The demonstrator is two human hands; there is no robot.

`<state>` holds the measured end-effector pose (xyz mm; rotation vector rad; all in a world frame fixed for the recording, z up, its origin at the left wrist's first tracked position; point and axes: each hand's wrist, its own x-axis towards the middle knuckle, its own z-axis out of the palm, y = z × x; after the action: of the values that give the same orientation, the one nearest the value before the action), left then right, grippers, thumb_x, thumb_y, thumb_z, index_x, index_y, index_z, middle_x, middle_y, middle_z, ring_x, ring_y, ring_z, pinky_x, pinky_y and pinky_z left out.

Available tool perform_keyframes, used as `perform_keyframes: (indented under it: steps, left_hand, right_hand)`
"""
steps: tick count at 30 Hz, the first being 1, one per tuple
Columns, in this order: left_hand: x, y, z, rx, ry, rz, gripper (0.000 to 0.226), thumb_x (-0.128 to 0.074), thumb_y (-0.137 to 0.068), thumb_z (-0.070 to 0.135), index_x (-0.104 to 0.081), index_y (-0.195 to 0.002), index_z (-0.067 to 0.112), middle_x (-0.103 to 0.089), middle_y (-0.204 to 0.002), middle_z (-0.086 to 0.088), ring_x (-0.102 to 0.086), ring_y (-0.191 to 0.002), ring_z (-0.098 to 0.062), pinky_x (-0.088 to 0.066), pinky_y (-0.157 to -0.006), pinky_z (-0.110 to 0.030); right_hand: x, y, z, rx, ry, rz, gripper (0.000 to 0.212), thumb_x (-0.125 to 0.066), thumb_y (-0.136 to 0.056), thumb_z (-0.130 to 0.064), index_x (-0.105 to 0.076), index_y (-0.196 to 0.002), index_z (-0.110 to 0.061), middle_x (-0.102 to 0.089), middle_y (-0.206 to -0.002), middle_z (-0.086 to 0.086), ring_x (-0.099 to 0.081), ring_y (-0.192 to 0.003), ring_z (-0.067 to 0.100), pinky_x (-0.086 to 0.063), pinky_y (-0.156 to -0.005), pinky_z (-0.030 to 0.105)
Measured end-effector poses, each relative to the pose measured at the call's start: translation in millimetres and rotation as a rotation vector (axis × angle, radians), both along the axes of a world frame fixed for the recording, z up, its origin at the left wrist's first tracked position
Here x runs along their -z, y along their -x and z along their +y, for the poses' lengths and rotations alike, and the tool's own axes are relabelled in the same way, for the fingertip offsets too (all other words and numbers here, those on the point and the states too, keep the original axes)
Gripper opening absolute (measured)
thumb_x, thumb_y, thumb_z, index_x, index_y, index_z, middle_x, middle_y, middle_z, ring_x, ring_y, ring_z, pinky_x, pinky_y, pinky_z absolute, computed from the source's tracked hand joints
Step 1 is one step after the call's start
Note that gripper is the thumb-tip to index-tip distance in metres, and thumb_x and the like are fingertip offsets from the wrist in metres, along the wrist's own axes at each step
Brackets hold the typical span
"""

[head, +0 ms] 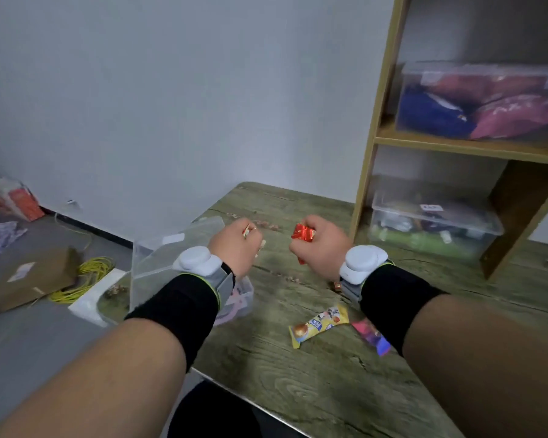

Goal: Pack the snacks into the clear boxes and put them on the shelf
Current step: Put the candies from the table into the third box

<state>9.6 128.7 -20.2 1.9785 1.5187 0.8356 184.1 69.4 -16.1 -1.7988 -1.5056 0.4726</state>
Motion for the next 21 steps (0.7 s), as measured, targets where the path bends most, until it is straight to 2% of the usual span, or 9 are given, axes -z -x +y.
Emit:
perform_keyframes:
  steps: [3,6,9,13,15,18,21]
  left_hand:
    - [4,40,0,-0.061,0.007,0.028,0.02,-0.047,-0.091,0.026,-0.056,-0.076,0.016,-0.063,-0.07,-0.008,-0.058,-0.071,-0.033,-0.047,-0.066,-0.038]
    - [10,76,0,-0.113,-0.017,0.076,0.02,-0.047,-0.093,0.027,-0.053,-0.079,0.013,-0.06,-0.071,-0.011,-0.057,-0.074,-0.037,-0.046,-0.068,-0.042]
    - [16,100,0,-0.133,-0.02,0.107,0.019,-0.046,-0.095,0.031,-0.049,-0.082,0.017,-0.058,-0.071,-0.009,-0.056,-0.073,-0.035,-0.044,-0.067,-0.04]
    - [22,115,3,-0.123,-0.027,0.092,0.02,-0.044,-0.098,0.034,-0.048,-0.09,0.016,-0.06,-0.075,-0.009,-0.057,-0.073,-0.033,-0.046,-0.069,-0.041]
    - [24,116,7,-0.115,-0.029,0.104,0.02,-0.044,-0.098,0.036,-0.049,-0.093,0.017,-0.06,-0.076,-0.007,-0.058,-0.075,-0.033,-0.046,-0.068,-0.039]
    - [25,116,10,-0.148,0.01,0.158,0.02,-0.047,-0.095,0.038,-0.056,-0.104,0.023,-0.061,-0.074,0.002,-0.059,-0.073,-0.025,-0.041,-0.059,-0.031]
    - [21,123,12,-0.202,-0.031,0.224,0.024,-0.045,-0.093,0.035,-0.062,-0.109,0.027,-0.069,-0.094,0.0,-0.062,-0.087,-0.028,-0.043,-0.068,-0.028]
  right_hand:
    - [0,43,15,-0.081,0.002,0.031,0.013,-0.065,-0.077,-0.033,-0.056,-0.081,-0.023,-0.069,-0.065,0.001,-0.061,-0.054,0.016,-0.044,-0.045,0.021]
    - [2,80,29,-0.136,-0.03,0.066,0.012,-0.066,-0.076,-0.034,-0.057,-0.081,-0.027,-0.063,-0.06,-0.009,-0.056,-0.05,0.002,-0.04,-0.044,0.014]
    - [6,109,39,-0.188,-0.057,0.082,0.013,-0.066,-0.074,-0.032,-0.054,-0.074,-0.028,-0.06,-0.052,-0.018,-0.055,-0.05,-0.008,-0.035,-0.043,0.007]
    - [15,132,51,-0.233,-0.021,0.03,0.014,-0.069,-0.075,-0.035,-0.06,-0.082,-0.027,-0.063,-0.067,-0.015,-0.056,-0.057,-0.005,-0.036,-0.046,0.007]
    - [18,136,58,-0.236,-0.009,0.014,0.018,-0.07,-0.074,-0.04,-0.063,-0.086,-0.028,-0.063,-0.073,-0.016,-0.057,-0.065,-0.004,-0.039,-0.052,0.01]
    - [18,133,61,-0.251,0.003,0.004,0.026,-0.072,-0.075,-0.047,-0.061,-0.094,-0.033,-0.062,-0.082,-0.017,-0.058,-0.073,-0.003,-0.043,-0.061,0.014]
    - [15,131,63,-0.272,-0.039,-0.022,0.025,-0.068,-0.082,-0.045,-0.064,-0.103,-0.031,-0.068,-0.091,-0.012,-0.065,-0.081,0.007,-0.051,-0.073,0.023]
